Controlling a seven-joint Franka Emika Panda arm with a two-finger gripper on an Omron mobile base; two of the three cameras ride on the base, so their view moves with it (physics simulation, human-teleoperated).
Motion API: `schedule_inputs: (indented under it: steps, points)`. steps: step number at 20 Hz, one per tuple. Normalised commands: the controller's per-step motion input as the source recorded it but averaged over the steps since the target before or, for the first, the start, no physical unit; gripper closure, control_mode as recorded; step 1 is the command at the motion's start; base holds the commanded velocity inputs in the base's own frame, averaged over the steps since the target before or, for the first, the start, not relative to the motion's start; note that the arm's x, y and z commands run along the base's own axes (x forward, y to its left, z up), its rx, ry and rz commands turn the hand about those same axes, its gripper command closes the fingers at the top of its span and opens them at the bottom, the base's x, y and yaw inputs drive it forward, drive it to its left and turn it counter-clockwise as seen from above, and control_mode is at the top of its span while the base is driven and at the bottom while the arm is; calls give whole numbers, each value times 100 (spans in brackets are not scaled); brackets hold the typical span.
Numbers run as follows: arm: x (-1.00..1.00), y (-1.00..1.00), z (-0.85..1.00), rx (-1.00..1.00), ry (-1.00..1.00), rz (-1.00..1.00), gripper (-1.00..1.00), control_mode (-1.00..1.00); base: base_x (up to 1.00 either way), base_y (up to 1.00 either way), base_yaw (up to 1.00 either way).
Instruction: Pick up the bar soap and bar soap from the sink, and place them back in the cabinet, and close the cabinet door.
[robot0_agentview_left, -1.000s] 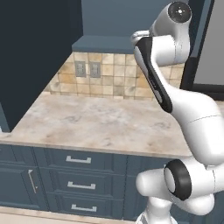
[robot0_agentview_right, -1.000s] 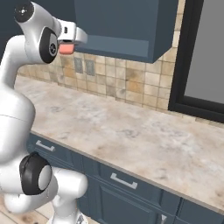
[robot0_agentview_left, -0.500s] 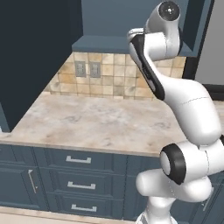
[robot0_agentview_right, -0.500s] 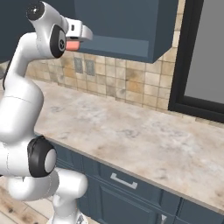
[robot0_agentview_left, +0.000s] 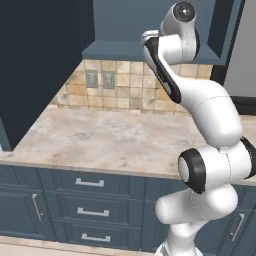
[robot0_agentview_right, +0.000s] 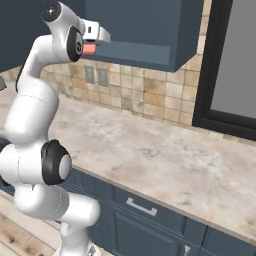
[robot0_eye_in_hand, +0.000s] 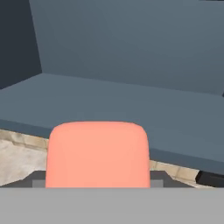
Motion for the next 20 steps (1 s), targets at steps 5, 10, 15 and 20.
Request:
schedule_inputs:
  steps: [5,10,15,20]
  points:
    - [43,0,0,0,0,0,100,-100,0,0,0]
    - [34,0,-1,0,0,0,100,-100,0,0,0]
    - [27,0,-11,0,-1,0,100,-100,0,0,0]
    - [25,0,-16,0,-2,0,100,-100,0,0,0]
